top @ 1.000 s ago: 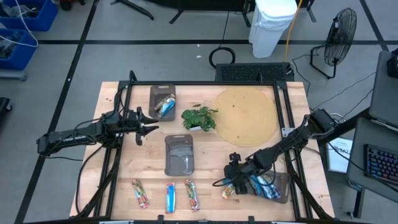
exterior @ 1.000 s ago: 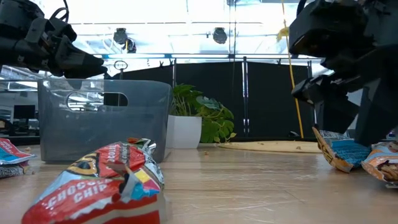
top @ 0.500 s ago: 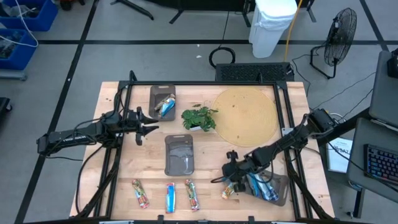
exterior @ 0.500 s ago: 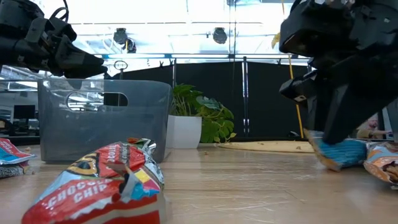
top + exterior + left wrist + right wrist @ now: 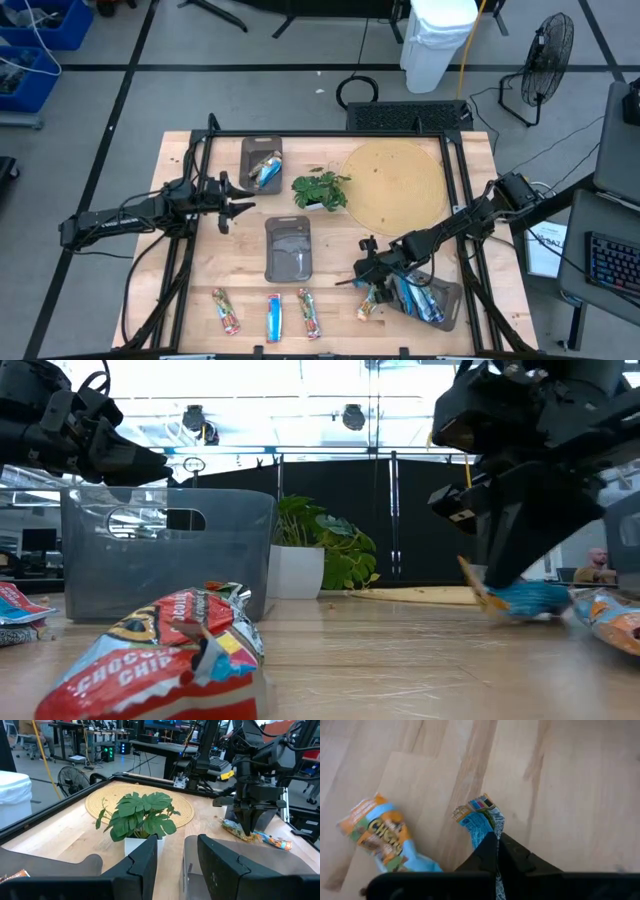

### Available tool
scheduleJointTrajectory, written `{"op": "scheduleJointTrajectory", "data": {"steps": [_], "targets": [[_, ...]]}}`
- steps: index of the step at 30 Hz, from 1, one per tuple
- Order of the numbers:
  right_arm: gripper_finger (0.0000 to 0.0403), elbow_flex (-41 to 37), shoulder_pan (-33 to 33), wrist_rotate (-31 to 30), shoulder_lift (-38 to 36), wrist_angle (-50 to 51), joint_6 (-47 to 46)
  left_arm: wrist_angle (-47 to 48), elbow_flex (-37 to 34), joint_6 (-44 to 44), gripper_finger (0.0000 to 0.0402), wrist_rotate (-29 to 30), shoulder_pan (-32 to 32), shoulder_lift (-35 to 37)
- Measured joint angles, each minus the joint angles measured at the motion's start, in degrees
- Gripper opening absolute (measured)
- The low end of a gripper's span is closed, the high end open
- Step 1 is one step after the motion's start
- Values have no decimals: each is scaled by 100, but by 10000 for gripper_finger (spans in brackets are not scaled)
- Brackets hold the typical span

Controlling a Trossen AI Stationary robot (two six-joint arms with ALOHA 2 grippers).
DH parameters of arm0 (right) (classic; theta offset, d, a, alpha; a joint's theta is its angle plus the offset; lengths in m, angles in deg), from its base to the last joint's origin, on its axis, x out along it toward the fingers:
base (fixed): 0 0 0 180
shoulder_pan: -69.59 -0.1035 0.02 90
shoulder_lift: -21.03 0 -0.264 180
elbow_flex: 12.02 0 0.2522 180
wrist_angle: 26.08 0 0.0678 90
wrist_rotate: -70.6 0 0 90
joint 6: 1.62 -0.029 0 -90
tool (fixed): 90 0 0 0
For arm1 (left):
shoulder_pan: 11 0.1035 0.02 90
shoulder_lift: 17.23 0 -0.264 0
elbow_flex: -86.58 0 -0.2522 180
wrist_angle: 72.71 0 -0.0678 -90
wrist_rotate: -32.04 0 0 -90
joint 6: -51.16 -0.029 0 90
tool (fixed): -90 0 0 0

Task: Pick and place Granola Bars by type
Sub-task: Put the top orange granola bar into the top black bin

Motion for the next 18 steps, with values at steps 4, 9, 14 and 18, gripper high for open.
{"op": "scheduleJointTrajectory", "data": {"steps": [4,9,14,18], "targets": [[1,-4,164,-11,-118,-131,255,2,0,-2,143,0,0,0],[1,-7,362,3,-491,-274,557,2,0,-4,143,-2,0,-1],[0,-7,462,9,-911,-370,938,0,0,-9,143,-2,0,0],[0,-2,545,24,-1145,-719,1339,2,0,-13,143,-2,0,0]]}}
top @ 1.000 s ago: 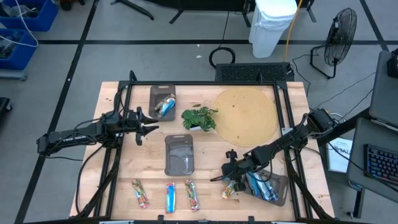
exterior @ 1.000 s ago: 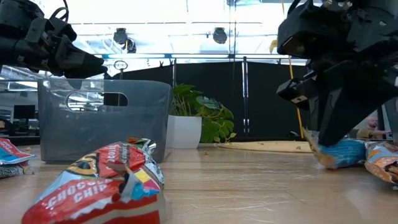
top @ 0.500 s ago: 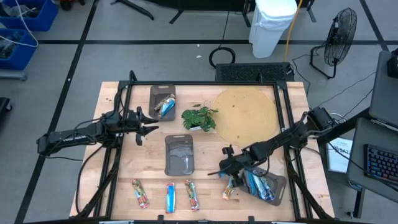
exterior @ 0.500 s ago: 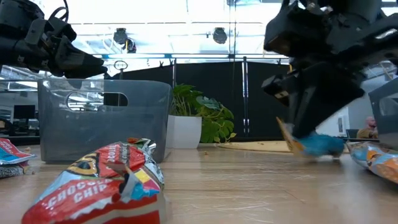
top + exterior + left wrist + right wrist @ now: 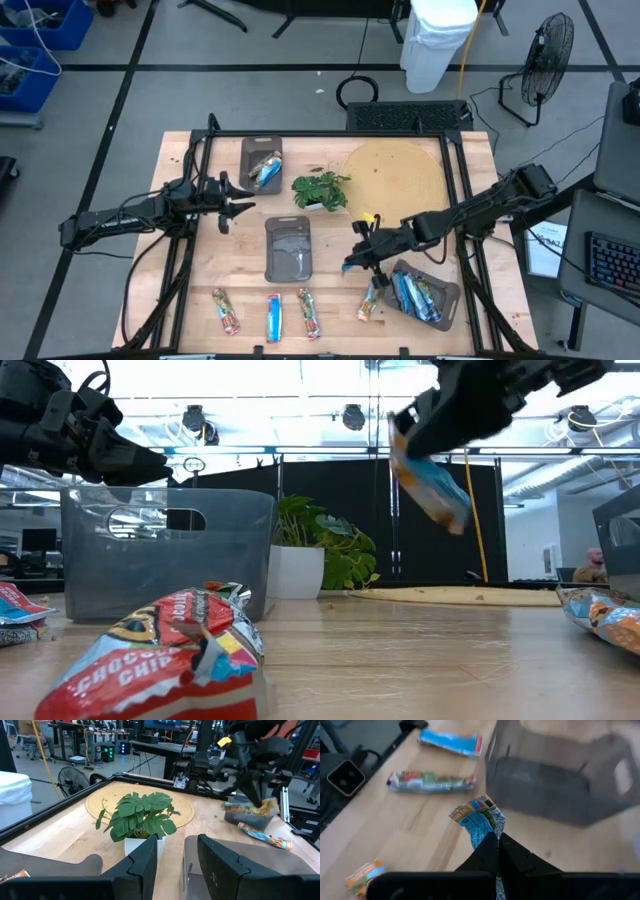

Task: Pick and place Granola Bars by type
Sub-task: Put the top orange granola bar into the top black bin

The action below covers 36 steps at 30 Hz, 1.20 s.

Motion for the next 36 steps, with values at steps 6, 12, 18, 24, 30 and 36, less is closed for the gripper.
{"op": "scheduleJointTrajectory", "data": {"steps": [6,12,18,24,30,36], "targets": [[0,0,289,464,-216,-195,361,0,0,0,143,0,0,0],[0,0,802,805,-378,-159,369,0,0,0,143,0,0,-1],[0,0,1253,1425,-391,-461,656,0,0,0,143,0,0,-2],[0,0,1668,2175,-393,-1293,1201,-56,0,-43,143,0,0,-2],[0,0,2141,2398,-393,-2013,1692,-594,0,-455,143,39,0,-64],[0,0,2597,2403,-392,-2797,1872,-1598,2,-1090,143,42,-5,-568]]}}
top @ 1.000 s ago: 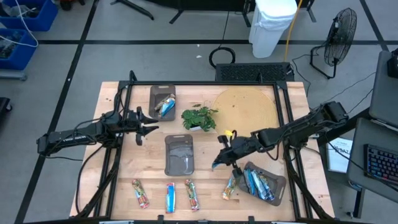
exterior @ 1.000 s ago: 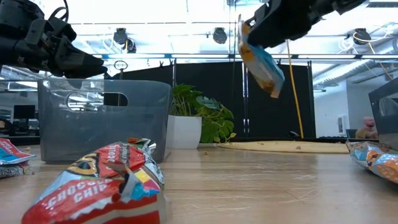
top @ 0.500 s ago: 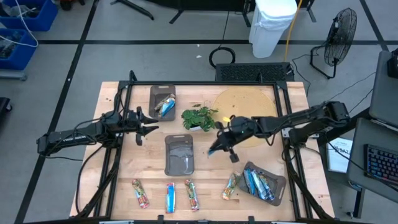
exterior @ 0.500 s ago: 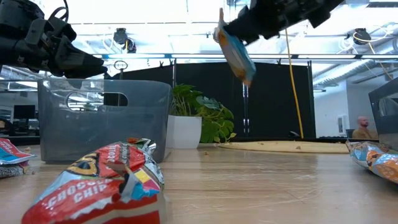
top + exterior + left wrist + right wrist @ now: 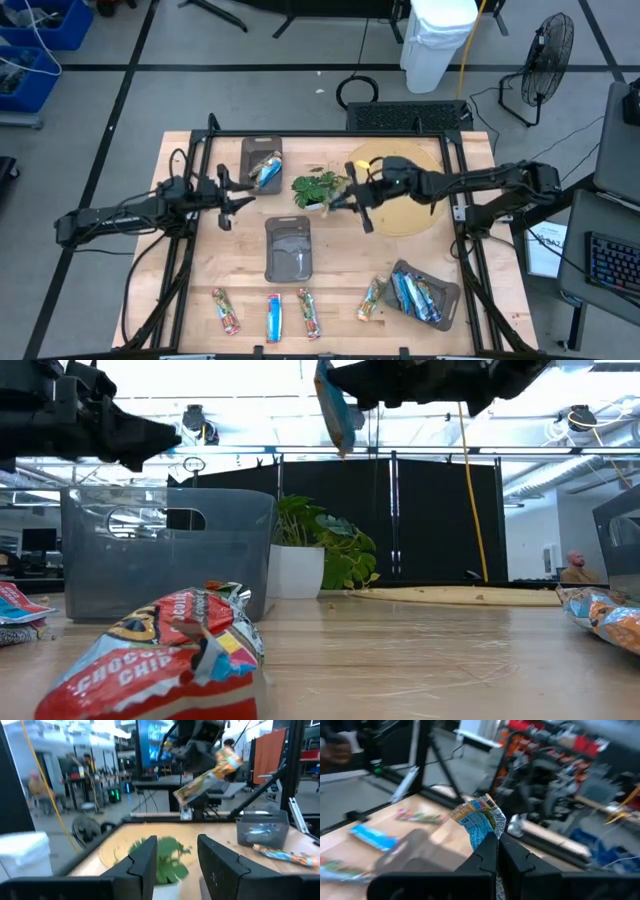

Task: Pick and place Granola Bars by type
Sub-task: Put the top orange granola bar into the top black bin

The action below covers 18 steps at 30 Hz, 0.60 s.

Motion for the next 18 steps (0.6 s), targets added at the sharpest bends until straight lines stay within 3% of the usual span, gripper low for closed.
{"op": "scheduleJointTrajectory", "data": {"steps": [4,8,18], "targets": [[0,2,205,-1,267,-815,-182,-865,0,-285,143,80,-2,-535],[0,2,373,-5,721,-1863,-485,-1650,0,-421,153,567,1,-1104],[0,2,653,-23,1300,-3039,-925,-3098,169,-118,253,824,0,-2539]]}}
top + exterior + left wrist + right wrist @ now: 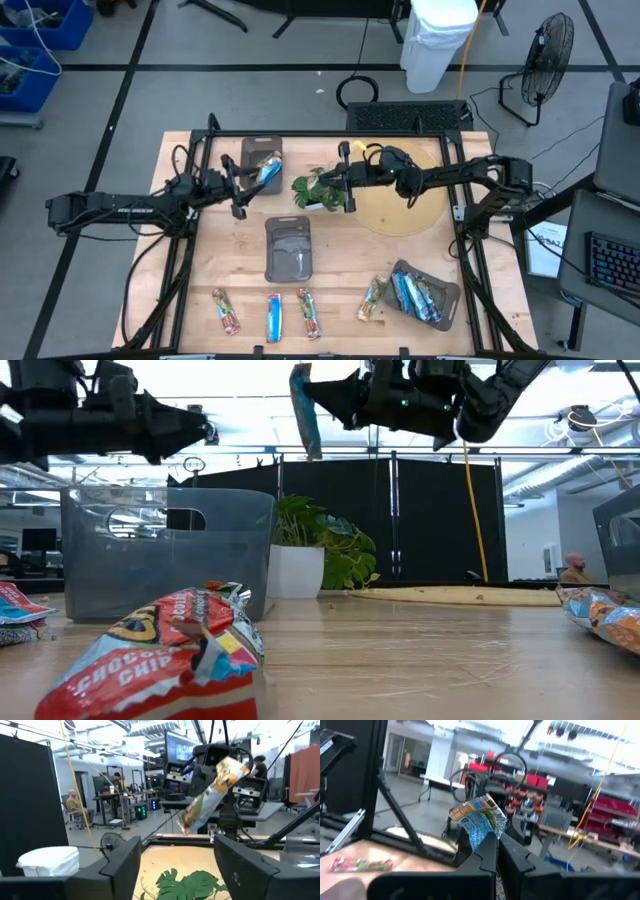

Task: Pick and place Granola Bars by type
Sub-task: Put the top orange granola bar into the top black bin

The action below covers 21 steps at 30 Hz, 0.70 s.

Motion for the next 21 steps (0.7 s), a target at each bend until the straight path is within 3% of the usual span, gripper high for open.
{"op": "scheduleJointTrajectory", "data": {"steps": [7,13,21], "targets": [[0,0,0,-34,232,-406,-23,-24,873,-276,268,24,-122,-1203],[0,0,37,-746,248,-414,-16,-29,1656,-920,269,22,-411,-1947],[0,0,72,-752,248,-388,-21,-27,2476,-1207,269,16,-594,-2877]]}}
